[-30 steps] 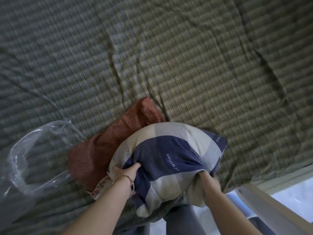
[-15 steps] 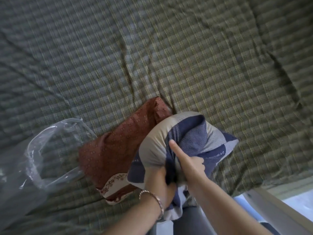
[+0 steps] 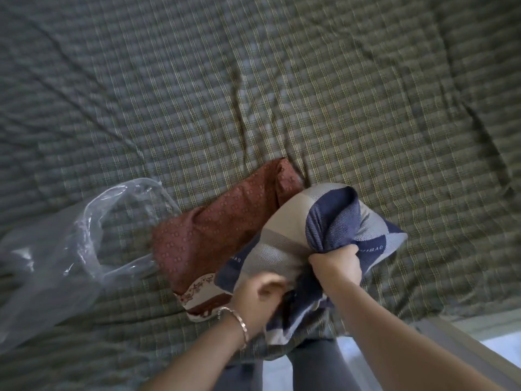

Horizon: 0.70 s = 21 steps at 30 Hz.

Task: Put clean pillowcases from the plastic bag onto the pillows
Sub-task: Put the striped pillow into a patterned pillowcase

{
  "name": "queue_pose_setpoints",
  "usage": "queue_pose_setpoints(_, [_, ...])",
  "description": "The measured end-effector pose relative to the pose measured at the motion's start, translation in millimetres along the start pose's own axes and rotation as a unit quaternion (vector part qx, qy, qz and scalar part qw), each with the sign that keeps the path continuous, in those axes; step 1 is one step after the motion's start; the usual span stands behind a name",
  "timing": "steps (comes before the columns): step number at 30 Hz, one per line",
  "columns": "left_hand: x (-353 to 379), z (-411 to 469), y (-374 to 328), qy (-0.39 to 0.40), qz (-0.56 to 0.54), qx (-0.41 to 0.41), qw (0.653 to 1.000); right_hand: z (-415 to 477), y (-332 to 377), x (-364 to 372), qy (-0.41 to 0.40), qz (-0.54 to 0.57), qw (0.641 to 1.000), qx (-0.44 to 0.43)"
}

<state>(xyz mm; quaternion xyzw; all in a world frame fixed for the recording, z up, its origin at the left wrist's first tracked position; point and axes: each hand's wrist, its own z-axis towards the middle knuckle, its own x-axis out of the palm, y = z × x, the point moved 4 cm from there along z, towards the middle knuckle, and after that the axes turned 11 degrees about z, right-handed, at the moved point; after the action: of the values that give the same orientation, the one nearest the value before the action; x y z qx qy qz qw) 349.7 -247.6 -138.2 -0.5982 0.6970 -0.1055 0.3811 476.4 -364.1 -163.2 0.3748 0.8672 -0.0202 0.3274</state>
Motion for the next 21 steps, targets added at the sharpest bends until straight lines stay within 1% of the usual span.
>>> queue_pose_setpoints(1, [-15.2, 2.8, 11.4, -0.068, 0.011, -0.025, 0.997, -0.4, -2.5, -9.9, 0.011, 0.000, 1.000, -0.019])
queue_pose_setpoints(2, [-29.5, 2.0, 20.9, -0.113, 0.060, -0.035, 0.991, -2.7, -5.8, -21.0, 0.022, 0.004, 0.999, -0.040])
queue_pose_setpoints(4, [-41.3, -0.5, 40.3, -0.136, 0.212, -0.028, 0.967, -13.0, -13.7, -41.7, 0.041, 0.020, 0.996, -0.074])
queue_pose_setpoints(5, [-40.1, -2.3, 47.4, -0.121, 0.275, -0.002, 0.954, -21.8, -17.4, -52.2, 0.046, 0.027, 0.994, -0.091])
queue_pose_setpoints(6, [-34.7, -3.1, 55.0, -0.105, 0.309, 0.027, 0.945, -30.2, -20.5, -60.8, 0.049, 0.032, 0.993, -0.107])
queue_pose_setpoints(7, [-29.5, -3.6, 60.1, -0.092, 0.313, 0.044, 0.944, -39.8, -22.1, -69.7, 0.049, 0.031, 0.991, -0.123])
queue_pose_setpoints(9, [-20.5, 0.2, 71.4, -0.063, 0.269, 0.006, 0.961, -57.4, -24.0, -88.4, 0.036, 0.005, 0.986, -0.166])
queue_pose_setpoints(10, [-16.1, 2.6, 78.3, -0.056, 0.263, -0.015, 0.963, -64.3, -24.3, -98.6, 0.020, -0.013, 0.982, -0.187])
queue_pose_setpoints(11, [-10.0, 6.6, 87.4, -0.025, 0.290, -0.031, 0.956, -70.3, -23.7, -107.2, 0.003, -0.028, 0.977, -0.209])
queue_pose_setpoints(13, [7.7, 11.3, 99.2, 0.080, 0.408, -0.021, 0.909, -78.7, -21.1, -120.3, -0.025, -0.064, 0.967, -0.245])
queue_pose_setpoints(14, [14.3, 12.7, 104.1, 0.112, 0.449, -0.013, 0.886, -81.2, -19.3, -121.9, -0.029, -0.086, 0.960, -0.264])
queue_pose_setpoints(16, [23.3, 17.1, 110.9, 0.135, 0.494, -0.039, 0.858, -81.1, -17.3, -118.2, -0.026, -0.143, 0.945, -0.292])
queue_pose_setpoints(17, [26.2, 20.6, 111.4, 0.134, 0.512, -0.050, 0.847, -81.0, -16.0, -116.6, -0.025, -0.168, 0.939, -0.299])
queue_pose_setpoints(19, [33.1, 27.4, 114.0, 0.136, 0.537, -0.061, 0.830, -77.9, -18.7, -114.3, -0.025, -0.210, 0.925, -0.316])
queue_pose_setpoints(21, [40.2, 34.2, 115.4, 0.126, 0.546, -0.052, 0.826, -71.4, -24.4, -110.1, -0.017, -0.245, 0.910, -0.334])
